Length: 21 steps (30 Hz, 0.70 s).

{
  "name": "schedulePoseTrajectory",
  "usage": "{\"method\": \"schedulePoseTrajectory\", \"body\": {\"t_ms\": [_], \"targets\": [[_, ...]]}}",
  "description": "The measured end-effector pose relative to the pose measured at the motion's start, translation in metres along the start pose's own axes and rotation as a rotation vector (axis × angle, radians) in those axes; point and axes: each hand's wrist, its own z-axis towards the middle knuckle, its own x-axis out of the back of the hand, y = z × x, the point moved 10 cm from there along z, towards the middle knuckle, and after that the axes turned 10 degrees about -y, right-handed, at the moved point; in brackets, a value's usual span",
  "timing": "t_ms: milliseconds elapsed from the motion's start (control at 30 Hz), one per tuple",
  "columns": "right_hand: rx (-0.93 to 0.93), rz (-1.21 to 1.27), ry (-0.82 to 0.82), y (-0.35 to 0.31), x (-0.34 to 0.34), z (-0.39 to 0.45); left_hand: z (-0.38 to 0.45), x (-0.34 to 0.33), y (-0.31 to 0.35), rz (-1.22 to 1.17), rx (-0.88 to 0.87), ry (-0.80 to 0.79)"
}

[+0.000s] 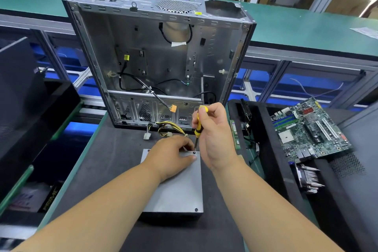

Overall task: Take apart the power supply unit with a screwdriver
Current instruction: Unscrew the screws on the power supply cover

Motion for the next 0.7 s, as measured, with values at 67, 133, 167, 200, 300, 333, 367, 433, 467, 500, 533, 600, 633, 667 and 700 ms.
{"method": "schedulePoseTrajectory", "body": {"t_ms": [67,133,167,200,300,333,367,433,467,500,533,600,633,667,700], "targets": [[-0.006,-0.02,-0.03,0.003,-0.002,0.003,0.0,-0.001,0.0,-0.024,-0.029,-0.002],[-0.018,-0.023,-0.053,0.004,-0.003,0.007,0.001,-0.001,0.0,-0.029,-0.042,0.006],[-0.025,-0.01,-0.061,0.004,-0.003,0.008,0.002,-0.001,-0.001,-0.028,-0.041,0.01],[-0.03,0.007,-0.065,0.004,-0.002,0.01,0.002,-0.001,-0.002,-0.028,-0.038,0.011],[-0.038,0.037,-0.091,0.005,-0.003,0.015,0.003,-0.001,-0.003,-0.045,-0.03,0.011],[-0.04,0.042,-0.107,0.006,-0.005,0.017,0.003,-0.001,-0.003,-0.049,-0.031,0.012],[-0.042,0.049,-0.124,0.006,-0.006,0.018,0.002,0.0,-0.003,-0.048,-0.033,0.012],[-0.047,0.076,-0.149,0.007,-0.01,0.02,0.002,0.0,-0.002,-0.043,-0.038,0.012],[-0.047,0.086,-0.155,0.007,-0.01,0.02,0.002,0.0,-0.002,-0.044,-0.039,0.012],[-0.043,0.095,-0.157,0.006,-0.01,0.021,0.002,0.0,-0.003,-0.048,-0.04,0.011],[-0.041,0.104,-0.159,0.005,-0.009,0.021,0.001,0.0,-0.003,-0.053,-0.039,0.01],[-0.063,0.129,-0.159,0.005,-0.008,0.023,0.002,-0.001,-0.004,-0.056,-0.035,0.004],[-0.082,0.139,-0.158,0.005,-0.007,0.024,0.002,-0.001,-0.004,-0.053,-0.032,0.001],[-0.102,0.147,-0.158,0.006,-0.006,0.025,0.002,-0.002,-0.005,-0.049,-0.029,-0.002],[-0.119,0.153,-0.156,0.006,-0.006,0.026,0.002,-0.002,-0.005,-0.044,-0.026,-0.004]]}}
